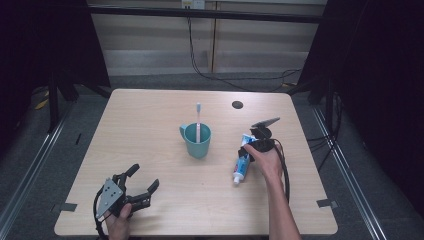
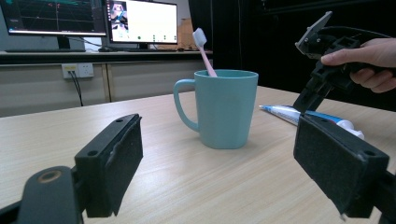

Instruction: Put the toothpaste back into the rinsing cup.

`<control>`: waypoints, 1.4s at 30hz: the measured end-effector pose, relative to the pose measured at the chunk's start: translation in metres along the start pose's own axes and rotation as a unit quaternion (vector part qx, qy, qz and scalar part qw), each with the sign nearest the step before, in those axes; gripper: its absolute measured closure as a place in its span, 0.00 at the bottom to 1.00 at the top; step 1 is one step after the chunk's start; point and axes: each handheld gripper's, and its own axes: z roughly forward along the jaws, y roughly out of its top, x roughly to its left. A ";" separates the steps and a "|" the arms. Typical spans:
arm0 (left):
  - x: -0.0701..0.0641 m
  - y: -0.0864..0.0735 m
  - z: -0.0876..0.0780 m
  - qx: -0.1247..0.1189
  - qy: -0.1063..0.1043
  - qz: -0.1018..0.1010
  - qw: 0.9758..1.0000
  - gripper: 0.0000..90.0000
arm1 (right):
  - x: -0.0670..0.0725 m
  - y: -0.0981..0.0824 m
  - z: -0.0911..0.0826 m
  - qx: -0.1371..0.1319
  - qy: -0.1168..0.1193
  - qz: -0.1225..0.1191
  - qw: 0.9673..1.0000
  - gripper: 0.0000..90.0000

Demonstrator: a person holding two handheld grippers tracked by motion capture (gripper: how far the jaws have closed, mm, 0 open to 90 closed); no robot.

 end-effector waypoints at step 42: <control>0.001 0.000 0.000 0.002 -0.011 0.002 1.000 0.17 | 0.005 0.008 0.013 0.035 -0.015 -0.013 0.999 0.71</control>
